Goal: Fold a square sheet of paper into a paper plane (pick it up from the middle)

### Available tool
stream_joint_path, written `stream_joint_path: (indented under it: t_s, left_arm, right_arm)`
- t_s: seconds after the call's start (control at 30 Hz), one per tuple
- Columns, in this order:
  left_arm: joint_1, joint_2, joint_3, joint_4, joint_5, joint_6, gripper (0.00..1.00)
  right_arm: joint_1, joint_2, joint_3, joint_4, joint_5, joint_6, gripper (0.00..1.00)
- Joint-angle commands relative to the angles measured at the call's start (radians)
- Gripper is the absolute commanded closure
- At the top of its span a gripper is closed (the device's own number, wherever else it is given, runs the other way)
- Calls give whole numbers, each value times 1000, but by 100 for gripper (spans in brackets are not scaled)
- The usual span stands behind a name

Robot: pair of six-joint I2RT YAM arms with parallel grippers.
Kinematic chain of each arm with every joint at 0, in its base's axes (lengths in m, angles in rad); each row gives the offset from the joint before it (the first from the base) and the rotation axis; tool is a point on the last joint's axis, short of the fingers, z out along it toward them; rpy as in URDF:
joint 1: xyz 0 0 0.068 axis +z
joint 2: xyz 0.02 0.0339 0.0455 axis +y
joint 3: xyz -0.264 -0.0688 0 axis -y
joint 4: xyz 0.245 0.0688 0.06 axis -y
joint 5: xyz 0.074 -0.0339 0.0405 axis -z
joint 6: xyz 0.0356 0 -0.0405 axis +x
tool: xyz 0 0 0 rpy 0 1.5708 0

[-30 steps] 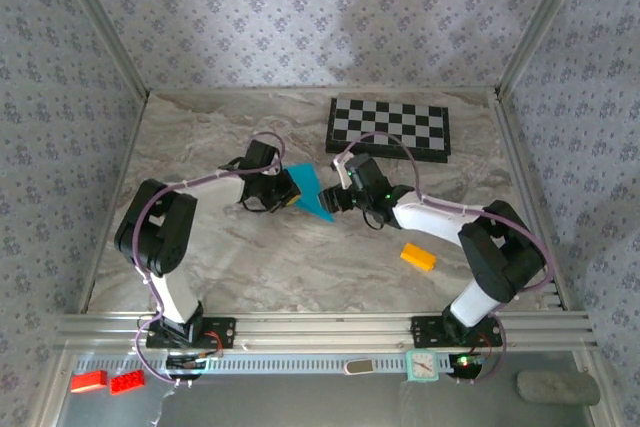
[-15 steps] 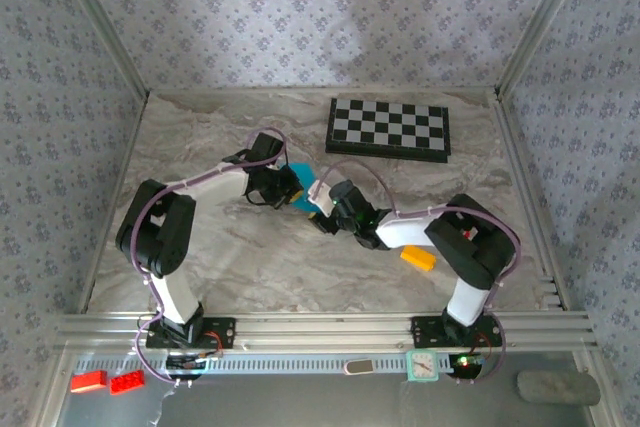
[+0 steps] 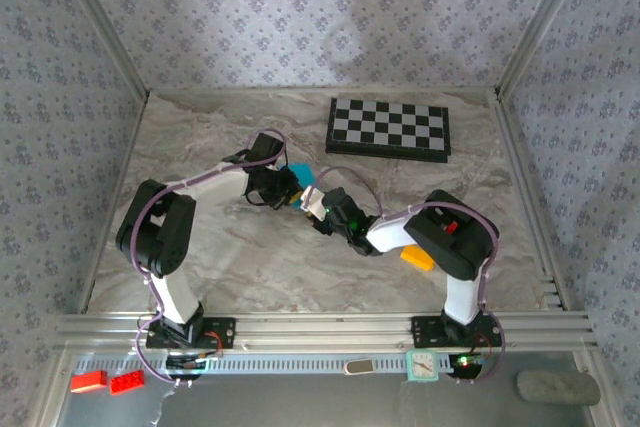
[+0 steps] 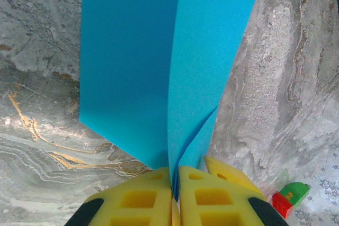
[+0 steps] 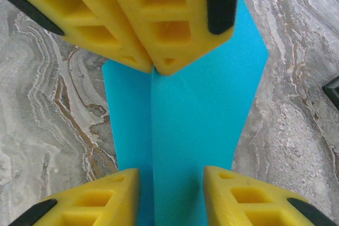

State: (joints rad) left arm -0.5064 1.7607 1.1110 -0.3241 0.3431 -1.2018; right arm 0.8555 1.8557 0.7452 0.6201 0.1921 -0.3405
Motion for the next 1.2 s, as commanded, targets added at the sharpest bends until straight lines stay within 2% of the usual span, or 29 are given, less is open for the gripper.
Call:
stream_joint_path:
  t_s: [0.0,0.23,0.43,0.6,0.7,0.83,0.97,1.17]
  left_arm:
    - [-5,-29,23,-30,5,-21,88]
    - [2,-51,23,-33,10,-24,84]
    - [49,-106,2,-43,2,-8,77]
    - [113,-192,-92,-8,-10,-4,67]
    - [126,-247,-163,23,-18,-7,64]
    - [127,-290,-244,73,-14,-23,64]
    - [122,-308,-325,161,3,-53,70]
    - [100,-262,-364,284,55,-65,73]
  right_arm:
    - [5,13,-19,48,28,-30,66]
    - [6,7,-35,59,17,-41,78]
    - [2,-5,-40,55,-23,-40,85]
    - [-17,-17,-48,42,-91,5,90]
    - [-28,-20,-48,28,-134,30,93]
    - [-45,-21,-45,18,-195,81,94]
    - [-58,-21,-34,3,-248,139,95]
    - [-72,-12,-29,1,-307,216,95]
